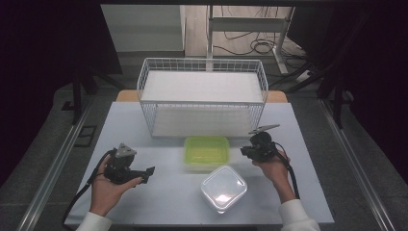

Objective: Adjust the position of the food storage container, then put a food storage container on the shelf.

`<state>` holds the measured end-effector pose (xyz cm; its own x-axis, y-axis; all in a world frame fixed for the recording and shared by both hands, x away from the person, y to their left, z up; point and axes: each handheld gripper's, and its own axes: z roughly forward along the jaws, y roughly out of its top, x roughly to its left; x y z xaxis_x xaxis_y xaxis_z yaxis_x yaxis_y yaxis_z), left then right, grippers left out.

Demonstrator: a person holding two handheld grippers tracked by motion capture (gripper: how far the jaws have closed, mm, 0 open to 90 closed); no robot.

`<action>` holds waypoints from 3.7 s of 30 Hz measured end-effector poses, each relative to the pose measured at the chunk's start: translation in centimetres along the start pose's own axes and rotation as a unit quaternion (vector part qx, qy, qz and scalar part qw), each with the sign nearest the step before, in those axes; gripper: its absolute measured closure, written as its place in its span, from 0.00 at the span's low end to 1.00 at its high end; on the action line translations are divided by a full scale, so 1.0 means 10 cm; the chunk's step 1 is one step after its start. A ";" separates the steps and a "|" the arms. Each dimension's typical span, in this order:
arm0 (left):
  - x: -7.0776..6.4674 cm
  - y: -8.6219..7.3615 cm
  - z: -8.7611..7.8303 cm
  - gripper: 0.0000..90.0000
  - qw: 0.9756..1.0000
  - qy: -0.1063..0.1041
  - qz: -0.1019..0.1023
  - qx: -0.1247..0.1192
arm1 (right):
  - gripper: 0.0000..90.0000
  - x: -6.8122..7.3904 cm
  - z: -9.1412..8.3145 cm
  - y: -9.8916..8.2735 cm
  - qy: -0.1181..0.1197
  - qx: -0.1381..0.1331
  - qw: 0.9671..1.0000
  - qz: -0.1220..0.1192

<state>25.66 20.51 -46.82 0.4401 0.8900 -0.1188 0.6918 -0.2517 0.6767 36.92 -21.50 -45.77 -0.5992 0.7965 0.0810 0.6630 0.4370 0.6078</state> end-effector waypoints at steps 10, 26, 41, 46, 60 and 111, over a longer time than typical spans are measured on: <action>0.04 -0.03 -0.01 0.15 1.000 -0.010 -0.019 0.002 | 0.37 -0.22 -0.31 -0.16 0.006 -0.073 0.994 0.075; 0.09 0.09 0.05 0.20 0.997 -0.045 -0.063 -0.021 | 0.37 -0.16 -0.24 -0.07 0.042 -0.080 0.994 0.063; 0.02 0.39 0.13 0.27 0.995 -0.071 -0.063 -0.027 | 0.40 -0.08 -0.18 -0.03 0.059 -0.077 0.994 0.056; 0.07 0.49 0.25 0.30 0.991 -0.090 -0.092 -0.019 | 0.40 -0.05 -0.14 0.02 0.068 -0.076 0.993 0.054; 0.00 0.80 0.73 0.35 0.973 -0.182 -0.140 0.016 | 0.49 0.00 0.03 0.19 0.103 -0.064 0.990 0.073; 0.01 0.79 1.23 0.86 0.946 -0.259 -0.191 0.037 | 0.87 -0.14 0.52 0.07 0.199 -0.021 0.957 0.209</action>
<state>38.18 13.95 -50.41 0.3576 0.6207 -0.6978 0.8872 0.0074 0.4613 40.57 -20.15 -49.54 -0.4155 0.6717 0.6134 0.8680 0.0911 0.4882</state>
